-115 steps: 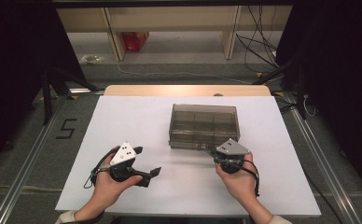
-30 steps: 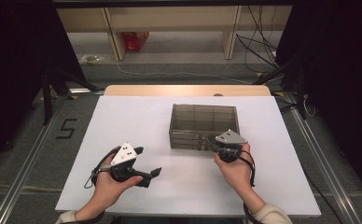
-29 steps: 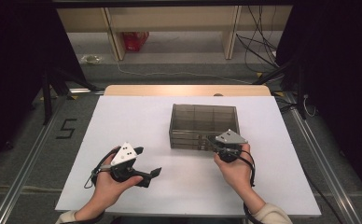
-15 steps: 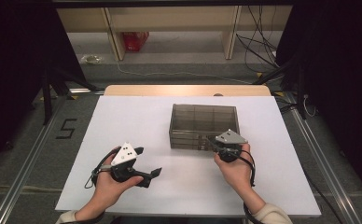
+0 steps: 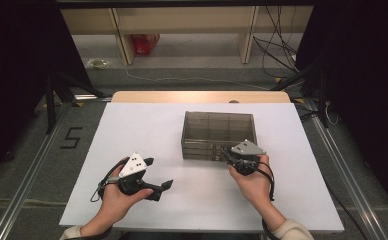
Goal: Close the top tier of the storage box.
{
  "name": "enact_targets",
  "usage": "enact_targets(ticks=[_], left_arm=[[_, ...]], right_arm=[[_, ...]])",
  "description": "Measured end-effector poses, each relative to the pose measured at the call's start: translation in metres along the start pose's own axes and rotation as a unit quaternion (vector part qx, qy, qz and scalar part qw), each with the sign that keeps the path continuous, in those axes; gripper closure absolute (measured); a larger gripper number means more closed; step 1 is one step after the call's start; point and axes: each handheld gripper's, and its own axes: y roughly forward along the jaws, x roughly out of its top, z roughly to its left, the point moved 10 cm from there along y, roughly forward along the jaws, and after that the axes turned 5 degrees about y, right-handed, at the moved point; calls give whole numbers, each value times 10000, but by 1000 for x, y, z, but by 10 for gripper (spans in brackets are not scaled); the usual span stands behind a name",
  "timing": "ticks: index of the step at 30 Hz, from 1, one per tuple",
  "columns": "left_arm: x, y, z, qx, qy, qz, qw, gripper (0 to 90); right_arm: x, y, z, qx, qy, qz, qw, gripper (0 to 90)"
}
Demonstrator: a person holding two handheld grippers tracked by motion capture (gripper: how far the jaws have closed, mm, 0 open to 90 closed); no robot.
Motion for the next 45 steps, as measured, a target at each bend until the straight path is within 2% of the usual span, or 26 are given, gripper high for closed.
enact_targets(ticks=[13, 23, 32, 37, 45], left_arm=[[-1, -2, 1, 17, 4, -2, 10000, 12], [-1, -6, 5, 32, -48, -49, 10000, 10], [-2, -10, 8, 14, -104, -48, 9999, 10], [-4, -14, 6, -43, -115, -24, 9999, 8], [-5, -20, 4, -57, -90, -42, 9999, 8]], right_arm=[[0, -16, 1, 151, 27, -93, 9998, 614], [2, -31, 2, 582, 88, -306, 9978, 485], [2, -51, 12, 1081, 27, -494, 9929, 314], [-2, -62, 15, 1262, -30, -509, 9907, 283], [-11, -77, 15, 1264, -18, -456, 9909, 270]])
